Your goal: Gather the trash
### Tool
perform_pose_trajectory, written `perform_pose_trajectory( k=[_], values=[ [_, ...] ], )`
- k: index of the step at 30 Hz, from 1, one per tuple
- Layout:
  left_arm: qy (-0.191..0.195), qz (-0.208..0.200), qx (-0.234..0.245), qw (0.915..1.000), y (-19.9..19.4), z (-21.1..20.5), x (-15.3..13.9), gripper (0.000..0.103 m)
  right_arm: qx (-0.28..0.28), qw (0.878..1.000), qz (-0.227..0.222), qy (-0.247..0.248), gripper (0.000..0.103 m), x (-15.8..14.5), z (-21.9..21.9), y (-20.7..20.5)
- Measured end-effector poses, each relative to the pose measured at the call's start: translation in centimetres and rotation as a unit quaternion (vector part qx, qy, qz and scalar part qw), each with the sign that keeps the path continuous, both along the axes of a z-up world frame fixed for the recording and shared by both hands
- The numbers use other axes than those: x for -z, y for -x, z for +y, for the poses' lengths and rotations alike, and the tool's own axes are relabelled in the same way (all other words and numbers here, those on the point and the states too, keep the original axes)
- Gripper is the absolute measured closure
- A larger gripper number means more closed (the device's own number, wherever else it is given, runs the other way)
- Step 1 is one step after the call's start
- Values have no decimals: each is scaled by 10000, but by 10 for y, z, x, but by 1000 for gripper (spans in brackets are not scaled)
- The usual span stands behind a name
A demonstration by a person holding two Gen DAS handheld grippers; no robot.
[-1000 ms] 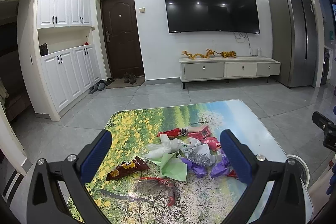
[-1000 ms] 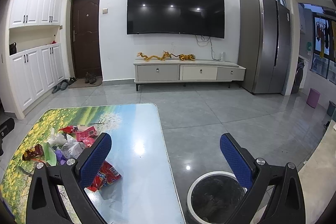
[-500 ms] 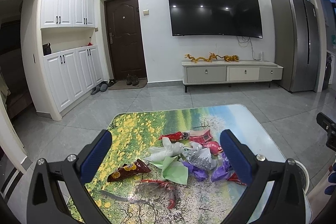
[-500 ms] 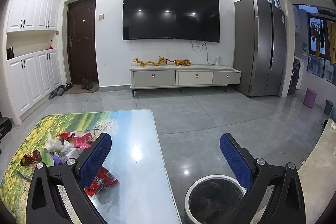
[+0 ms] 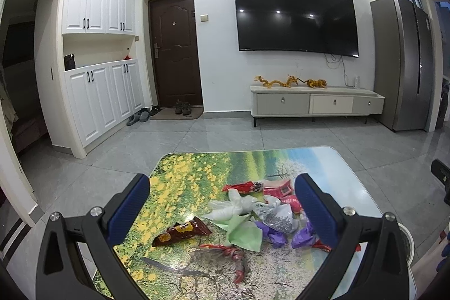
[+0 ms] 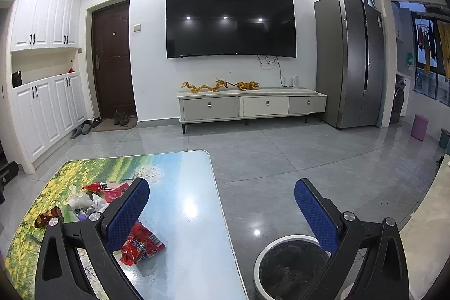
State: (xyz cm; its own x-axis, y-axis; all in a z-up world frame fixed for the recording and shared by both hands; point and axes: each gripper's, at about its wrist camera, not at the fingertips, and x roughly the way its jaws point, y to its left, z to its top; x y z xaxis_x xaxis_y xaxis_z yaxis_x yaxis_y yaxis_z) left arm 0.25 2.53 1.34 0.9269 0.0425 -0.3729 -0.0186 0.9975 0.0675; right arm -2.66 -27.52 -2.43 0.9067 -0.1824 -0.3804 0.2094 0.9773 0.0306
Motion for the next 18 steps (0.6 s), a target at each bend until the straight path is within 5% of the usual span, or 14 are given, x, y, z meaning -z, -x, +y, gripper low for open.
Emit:
perform_pose_trajectory(
  k=[11, 18],
  values=[
    [84, -123, -522, 9985, -7, 55, -14, 0, 25, 10000, -8, -55, 0, -2, -2, -2],
    [252, 232, -576, 9978, -17, 81, 3, 0, -227, 9996, 93, -162, 0, 2, 3, -8]
  ],
)
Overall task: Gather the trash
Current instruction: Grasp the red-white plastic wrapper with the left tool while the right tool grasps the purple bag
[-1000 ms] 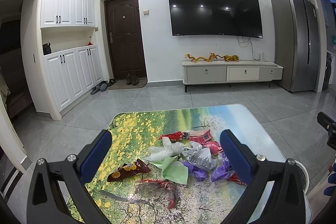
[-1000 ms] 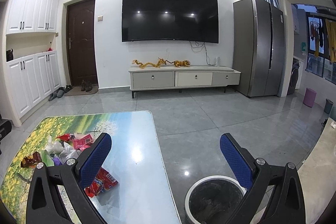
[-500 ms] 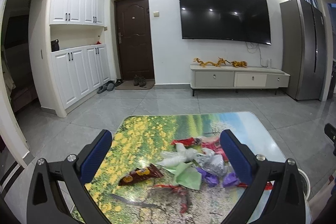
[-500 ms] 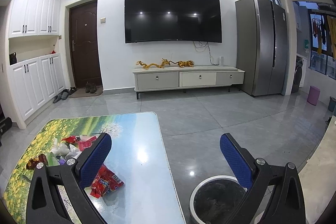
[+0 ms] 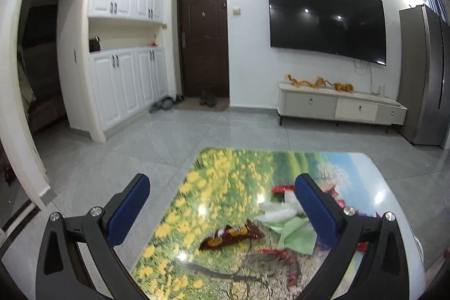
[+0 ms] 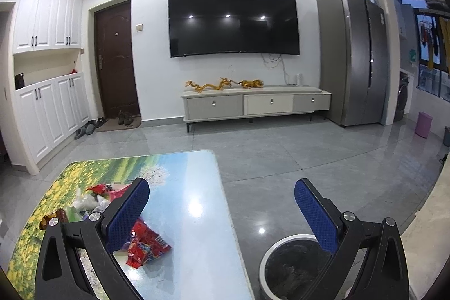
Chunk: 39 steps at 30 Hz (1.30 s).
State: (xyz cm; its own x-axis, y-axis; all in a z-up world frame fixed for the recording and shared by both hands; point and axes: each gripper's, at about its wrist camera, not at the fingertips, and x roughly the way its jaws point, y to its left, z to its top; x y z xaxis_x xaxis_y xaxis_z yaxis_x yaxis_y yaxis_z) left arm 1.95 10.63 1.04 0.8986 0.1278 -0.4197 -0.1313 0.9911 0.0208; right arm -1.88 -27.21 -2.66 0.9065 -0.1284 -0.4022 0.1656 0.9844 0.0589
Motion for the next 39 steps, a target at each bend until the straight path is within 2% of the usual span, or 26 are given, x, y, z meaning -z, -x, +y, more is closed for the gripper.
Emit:
perform_pose_trajectory(
  k=[6, 11, 13, 16, 22, 26, 29, 32, 35, 37, 39],
  values=[
    [142, 535, 444, 9975, -7, -7, 36, 0, -455, 9984, 333, 8, 0, 11, 16, -19],
    [262, 1106, 957, 9889, -13, -28, 74, 1, -567, 9961, 674, -8, 1, 28, 17, -41],
    [240, 1242, 1102, 9858, -15, -38, 84, 1, -582, 9947, 844, 86, 6, 37, 17, -53],
    [195, 1465, 1308, 9803, -19, -51, 101, 5, -613, 9918, 1092, 251, 10, 54, 14, -75],
    [183, 1892, 1460, 9708, -31, -68, 127, 13, -830, 9848, 1512, 210, 20, 87, 12, -114],
    [215, 2128, 1471, 9657, -39, -71, 141, 21, -1488, 9733, 1743, -128, 24, 105, 25, -125],
    [216, 2234, 1472, 9633, -46, -70, 149, 24, -2186, 9571, 1828, -520, 24, 111, 42, -115],
    [221, 2290, 1514, 9613, -52, -70, 154, 34, -2546, 9463, 1914, -547, 24, 115, 58, -106],
    [234, 2329, 1581, 9593, -55, -72, 158, 45, -2689, 9423, 1935, -484, 24, 115, 73, -110],
    [243, 2354, 1596, 9584, -56, -72, 160, 50, -2704, 9416, 1941, -505, 28, 114, 76, -117],
    [284, 2381, 1635, 9569, -58, -71, 161, 60, -2660, 9416, 1984, -562, 33, 114, 75, -125]
  ],
)
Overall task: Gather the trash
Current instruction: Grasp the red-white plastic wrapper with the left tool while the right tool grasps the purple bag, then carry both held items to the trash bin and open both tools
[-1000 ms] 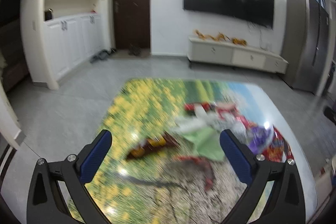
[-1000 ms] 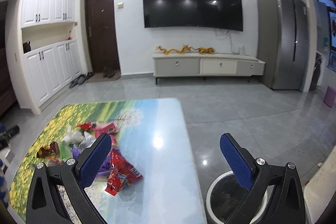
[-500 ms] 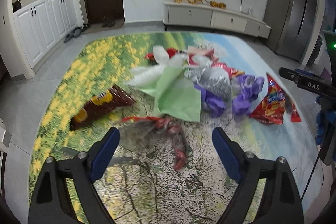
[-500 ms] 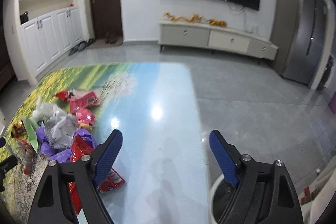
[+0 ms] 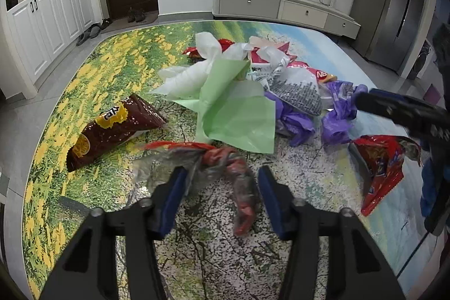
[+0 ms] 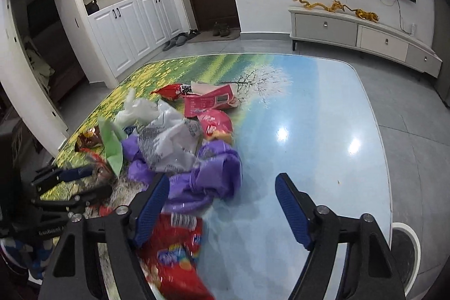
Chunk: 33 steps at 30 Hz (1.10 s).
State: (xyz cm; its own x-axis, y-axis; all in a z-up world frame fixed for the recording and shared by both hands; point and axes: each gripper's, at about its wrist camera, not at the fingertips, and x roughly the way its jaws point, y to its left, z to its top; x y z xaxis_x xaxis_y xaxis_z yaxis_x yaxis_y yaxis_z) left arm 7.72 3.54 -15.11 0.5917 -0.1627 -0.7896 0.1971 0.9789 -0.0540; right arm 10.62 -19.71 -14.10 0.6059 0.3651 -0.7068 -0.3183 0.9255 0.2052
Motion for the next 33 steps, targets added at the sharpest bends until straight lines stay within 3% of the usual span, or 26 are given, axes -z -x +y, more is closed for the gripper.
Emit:
perform_pose_trajectory(
  k=[6, 10, 15, 26, 33],
  values=[
    [111, 20, 100, 9999, -1, 1, 1, 76, 198, 9976, 439, -499, 51, 16, -8, -35],
    [212, 30, 191, 9996, 1, 0, 1, 87, 182, 9965, 679, -456, 58, 26, -8, -37],
    [391, -52, 204, 9990, 9, 4, -6, 90, 145, 9978, 485, -421, 68, 18, -7, -27],
    [516, -592, 283, 9965, 42, 7, -53, 90, 249, 9952, -393, -864, 69, -42, -30, 17],
    [479, -973, 796, 9909, 52, -30, -95, 90, 639, 9912, -743, -890, 69, -63, -66, 52]
  ],
)
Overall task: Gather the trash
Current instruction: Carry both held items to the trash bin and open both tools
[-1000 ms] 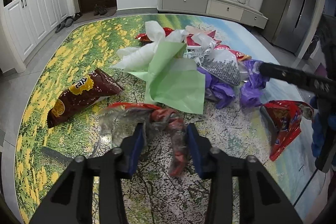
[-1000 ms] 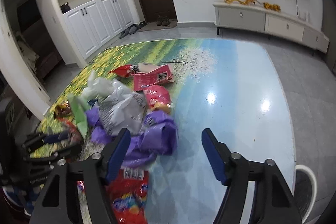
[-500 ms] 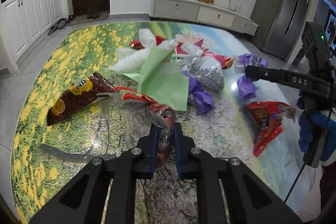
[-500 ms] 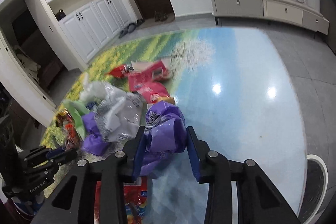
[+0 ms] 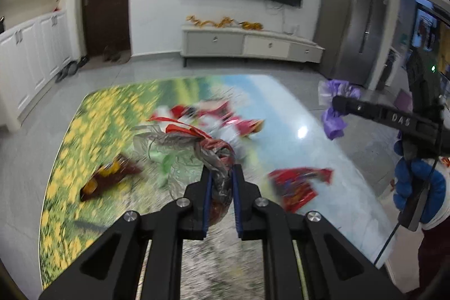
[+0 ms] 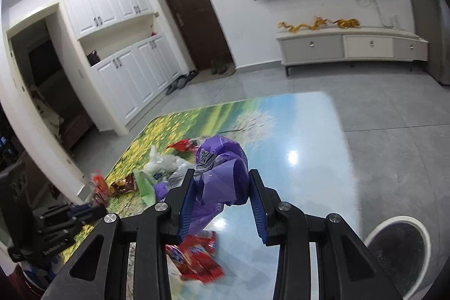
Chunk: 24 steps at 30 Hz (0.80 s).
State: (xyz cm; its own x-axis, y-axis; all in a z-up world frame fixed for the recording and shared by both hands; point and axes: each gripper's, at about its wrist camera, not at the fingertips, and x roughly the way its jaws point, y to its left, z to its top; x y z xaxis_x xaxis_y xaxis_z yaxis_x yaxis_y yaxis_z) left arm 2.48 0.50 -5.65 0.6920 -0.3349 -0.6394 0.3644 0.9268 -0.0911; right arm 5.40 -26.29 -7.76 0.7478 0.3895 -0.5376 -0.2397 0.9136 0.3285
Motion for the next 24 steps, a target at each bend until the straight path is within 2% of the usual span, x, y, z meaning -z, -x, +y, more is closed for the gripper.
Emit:
perform_pose_trajectory(
  k=[6, 12, 17, 20, 24],
  values=[
    [49, 4, 814, 9967, -4, -72, -19, 90, 876, 9958, -16, 269, 68, 0, -64, 33],
    [-108, 182, 1668, 9858, -15, -170, -18, 90, 1956, 9779, 367, 639, 68, 26, -146, 64],
    [-318, 494, 2309, 9712, -27, -264, 1, 90, 2533, 9605, 837, 788, 68, 64, -204, 75],
    [-354, 799, 2525, 9636, -37, -307, 19, 90, 2684, 9542, 1074, 764, 68, 85, -226, 78],
    [-364, 1094, 2637, 9577, -51, -347, 40, 88, 2790, 9486, 1327, 685, 66, 109, -247, 73]
  ],
)
